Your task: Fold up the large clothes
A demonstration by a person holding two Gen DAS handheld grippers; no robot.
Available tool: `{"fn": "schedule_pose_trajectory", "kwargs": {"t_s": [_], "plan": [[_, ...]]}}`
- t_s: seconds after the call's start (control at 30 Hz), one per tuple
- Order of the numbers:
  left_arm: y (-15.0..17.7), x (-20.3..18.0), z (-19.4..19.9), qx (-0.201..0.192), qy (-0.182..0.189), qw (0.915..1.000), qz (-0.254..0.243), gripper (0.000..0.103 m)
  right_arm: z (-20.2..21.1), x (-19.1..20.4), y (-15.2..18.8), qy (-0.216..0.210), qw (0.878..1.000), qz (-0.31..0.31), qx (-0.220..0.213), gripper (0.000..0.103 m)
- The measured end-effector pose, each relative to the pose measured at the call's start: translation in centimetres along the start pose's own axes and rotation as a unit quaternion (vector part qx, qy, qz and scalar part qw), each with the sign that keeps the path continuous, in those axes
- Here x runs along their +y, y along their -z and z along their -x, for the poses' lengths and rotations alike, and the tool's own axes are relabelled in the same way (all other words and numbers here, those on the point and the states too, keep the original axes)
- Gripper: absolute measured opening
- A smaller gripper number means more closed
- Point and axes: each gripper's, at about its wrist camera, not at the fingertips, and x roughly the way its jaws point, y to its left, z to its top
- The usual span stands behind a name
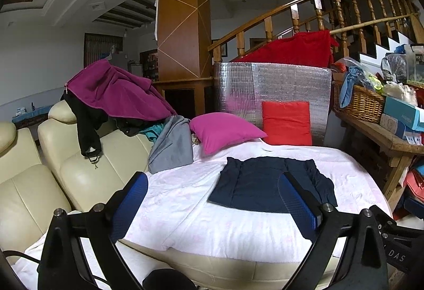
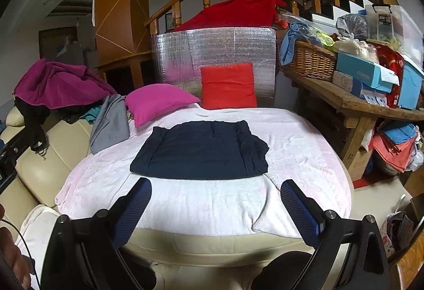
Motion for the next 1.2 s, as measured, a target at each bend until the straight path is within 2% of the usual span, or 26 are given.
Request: {"fn": "schedule_pose_trajectory", "kwargs": {"t_s": [1.2], "plan": [[0.16, 0.21, 0.15, 0.003, 0.005, 0.9999, 0.008, 0.099, 0.47, -0.23, 0.08, 0.0, 1.0, -0.011, -0.001, 0.099]]}}
